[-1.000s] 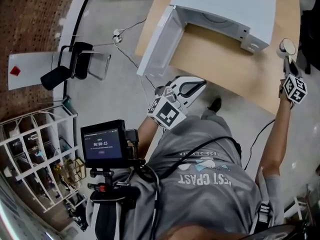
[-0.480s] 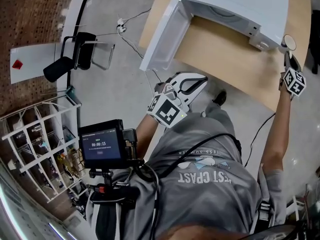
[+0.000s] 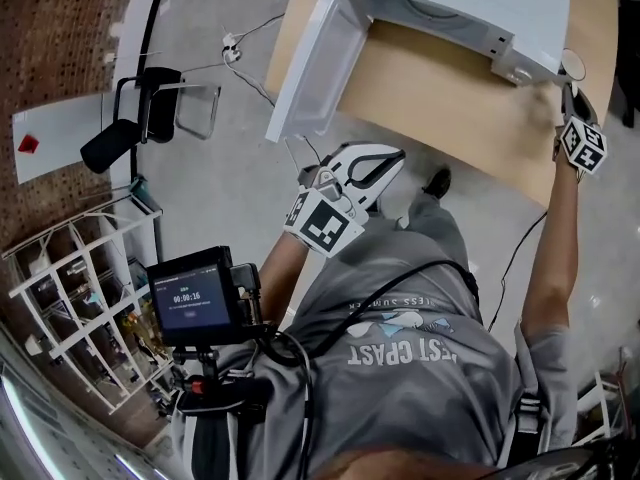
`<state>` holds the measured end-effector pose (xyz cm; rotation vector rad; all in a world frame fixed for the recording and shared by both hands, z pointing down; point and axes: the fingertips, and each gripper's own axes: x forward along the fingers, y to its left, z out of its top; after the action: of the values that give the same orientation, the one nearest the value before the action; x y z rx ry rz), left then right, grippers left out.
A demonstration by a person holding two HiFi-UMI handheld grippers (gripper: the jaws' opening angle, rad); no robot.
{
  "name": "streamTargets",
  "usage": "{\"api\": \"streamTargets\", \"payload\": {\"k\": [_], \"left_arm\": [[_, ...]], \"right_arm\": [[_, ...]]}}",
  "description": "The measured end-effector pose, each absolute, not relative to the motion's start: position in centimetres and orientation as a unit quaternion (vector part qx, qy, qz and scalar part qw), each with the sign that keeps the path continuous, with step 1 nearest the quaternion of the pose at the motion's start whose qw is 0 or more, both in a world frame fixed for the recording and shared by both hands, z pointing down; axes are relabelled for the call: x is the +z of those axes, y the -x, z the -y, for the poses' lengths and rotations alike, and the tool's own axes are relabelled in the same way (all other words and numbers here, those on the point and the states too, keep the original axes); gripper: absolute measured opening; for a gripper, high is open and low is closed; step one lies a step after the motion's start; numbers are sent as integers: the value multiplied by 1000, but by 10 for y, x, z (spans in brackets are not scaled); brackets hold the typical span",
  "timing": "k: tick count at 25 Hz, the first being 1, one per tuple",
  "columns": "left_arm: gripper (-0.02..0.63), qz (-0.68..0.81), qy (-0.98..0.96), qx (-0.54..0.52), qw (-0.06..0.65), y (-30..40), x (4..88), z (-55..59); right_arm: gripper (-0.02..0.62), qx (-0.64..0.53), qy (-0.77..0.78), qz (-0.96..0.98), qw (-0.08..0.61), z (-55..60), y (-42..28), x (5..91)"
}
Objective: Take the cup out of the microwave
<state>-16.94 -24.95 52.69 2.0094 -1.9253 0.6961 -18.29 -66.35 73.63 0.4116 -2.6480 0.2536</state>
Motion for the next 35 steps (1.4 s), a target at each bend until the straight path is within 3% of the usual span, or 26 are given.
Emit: {"api": "streamTargets", "payload": {"k": [22, 35], "left_arm": [[43, 634, -703, 284, 152, 172, 532, 252], [43, 653, -689, 261, 174, 174, 537, 256]], "right_arm": [[67, 92, -185, 958, 200, 679, 188, 768], [68, 56, -173, 957, 227, 676, 186, 792]]}}
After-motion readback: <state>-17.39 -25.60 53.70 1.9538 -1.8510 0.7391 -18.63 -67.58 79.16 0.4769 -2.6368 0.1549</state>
